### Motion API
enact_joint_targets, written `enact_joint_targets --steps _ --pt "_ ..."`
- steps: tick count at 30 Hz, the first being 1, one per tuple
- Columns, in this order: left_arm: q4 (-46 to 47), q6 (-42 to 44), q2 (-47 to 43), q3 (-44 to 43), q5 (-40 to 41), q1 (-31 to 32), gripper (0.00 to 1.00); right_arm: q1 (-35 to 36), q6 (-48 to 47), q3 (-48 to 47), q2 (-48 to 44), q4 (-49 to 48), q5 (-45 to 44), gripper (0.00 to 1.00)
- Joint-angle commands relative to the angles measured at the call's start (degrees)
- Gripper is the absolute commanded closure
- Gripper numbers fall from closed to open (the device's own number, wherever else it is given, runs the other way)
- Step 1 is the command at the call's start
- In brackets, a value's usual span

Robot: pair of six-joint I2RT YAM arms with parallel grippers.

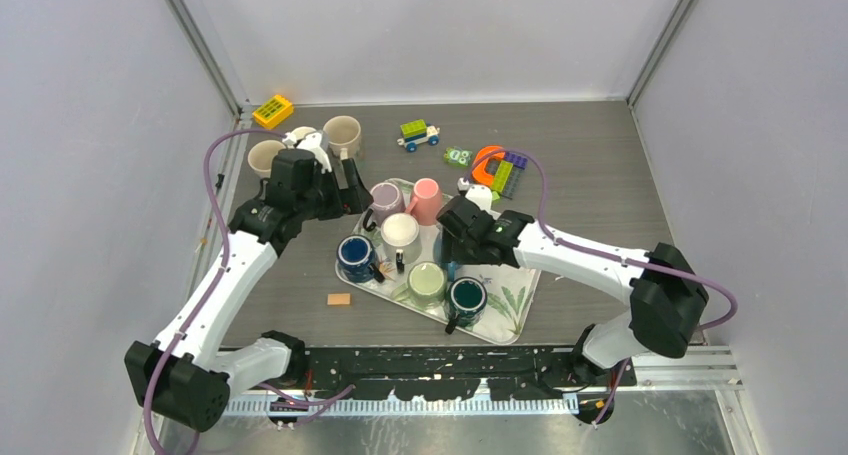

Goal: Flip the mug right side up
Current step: Turn over the cup on the tray.

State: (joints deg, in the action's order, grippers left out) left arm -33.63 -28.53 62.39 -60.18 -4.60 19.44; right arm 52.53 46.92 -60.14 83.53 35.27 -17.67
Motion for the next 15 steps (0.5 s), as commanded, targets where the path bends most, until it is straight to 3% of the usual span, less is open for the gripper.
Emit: enact_joint_targets --steps 1,10,15 --pt "2.47 -0.73 0.33 -0.92 -1.11 0.16 0.11 -0.35 0.69 0.01 1.64 -1.75 -3.31 0.44" --pt "2.46 -1.07 1.77 -1.01 -2.19 0.20 0.11 -5.49 -2.29 1.34 1.35 -2.63 -3.78 0.59" --pt "2.60 -1.06 2.21 -0.98 -2.50 0.23 0.11 -8.32 -4.77 2.00 0.90 -2.96 -2.73 0.60"
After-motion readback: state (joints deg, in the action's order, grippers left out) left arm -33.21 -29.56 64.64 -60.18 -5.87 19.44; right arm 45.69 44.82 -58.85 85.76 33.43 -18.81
